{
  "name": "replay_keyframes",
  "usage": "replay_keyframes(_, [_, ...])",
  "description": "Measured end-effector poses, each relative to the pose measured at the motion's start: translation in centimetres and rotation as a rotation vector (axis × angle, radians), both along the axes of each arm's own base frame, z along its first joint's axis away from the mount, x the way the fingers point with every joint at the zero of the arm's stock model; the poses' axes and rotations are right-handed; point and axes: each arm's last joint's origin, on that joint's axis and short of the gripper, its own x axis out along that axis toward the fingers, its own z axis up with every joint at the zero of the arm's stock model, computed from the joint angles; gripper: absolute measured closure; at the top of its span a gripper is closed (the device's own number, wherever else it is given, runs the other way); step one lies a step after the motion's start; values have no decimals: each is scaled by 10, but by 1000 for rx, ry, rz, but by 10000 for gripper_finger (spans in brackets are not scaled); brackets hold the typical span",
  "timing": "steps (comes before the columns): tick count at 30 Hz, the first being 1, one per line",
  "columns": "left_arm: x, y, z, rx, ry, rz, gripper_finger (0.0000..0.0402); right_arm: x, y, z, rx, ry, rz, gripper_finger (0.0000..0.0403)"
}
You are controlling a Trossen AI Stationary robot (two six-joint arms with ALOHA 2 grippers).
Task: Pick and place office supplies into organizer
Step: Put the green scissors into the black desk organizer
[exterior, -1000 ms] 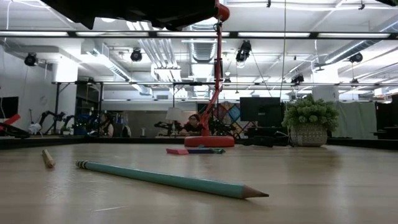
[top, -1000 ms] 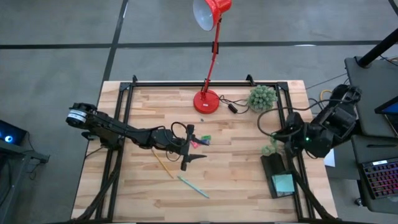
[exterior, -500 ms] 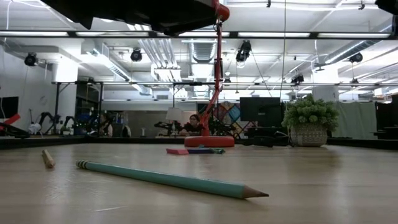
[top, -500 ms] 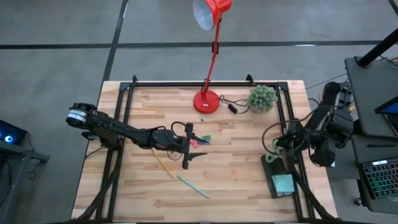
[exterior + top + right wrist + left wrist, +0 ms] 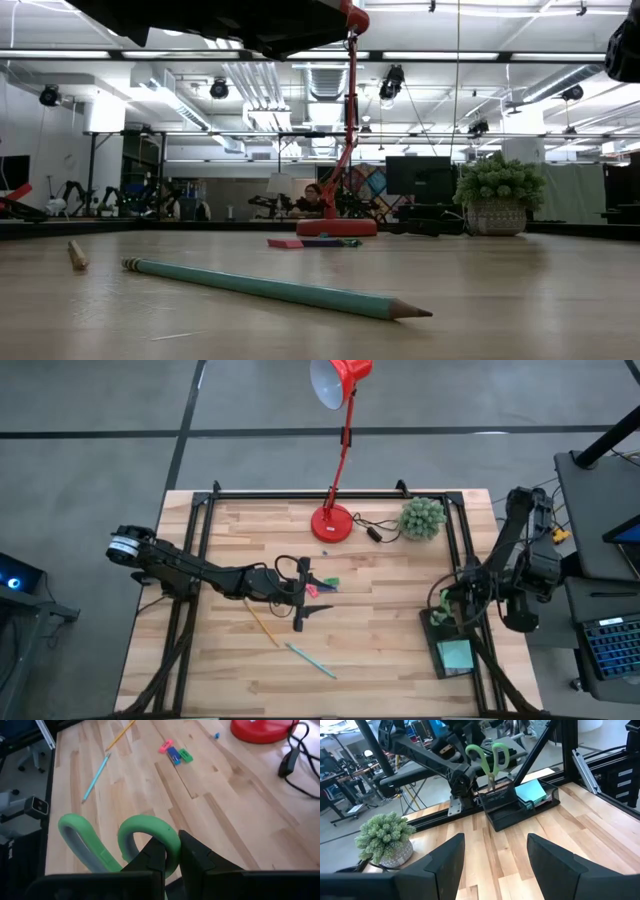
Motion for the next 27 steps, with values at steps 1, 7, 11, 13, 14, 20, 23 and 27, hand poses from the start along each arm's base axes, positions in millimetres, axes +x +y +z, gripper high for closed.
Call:
replay_keyframes(1, [0, 0, 0, 0, 0, 0, 200, -1, 0, -2, 5, 4, 4, 377])
replay_keyframes(7, [0, 0, 0, -1, 0, 0, 200, -4, -3, -7, 16, 9, 14, 376])
replay_keyframes(11, [0, 0, 0, -2, 0, 0, 200, -4, -2, -8, 19, 33, 25, 376])
replay_keyframes(13, [0, 0, 0, -2, 0, 0, 200, -4, -2, -9, 15, 35, 31, 376])
replay_keyframes(14, [0, 0, 0, -2, 0, 0, 200, -4, -2, -8, 16, 37, 33, 376])
replay_keyframes(20, [0, 0, 0, -1, 3, 0, 200, -5, -1, -9, 28, 70, 45, 375])
replay_keyframes(23, [0, 0, -2, 2, 19, 0, 200, -5, -1, -9, 29, 71, 45, 374])
replay_keyframes(27, [0, 0, -3, -19, 29, 3, 200, -5, -1, -9, 42, 69, 33, 361])
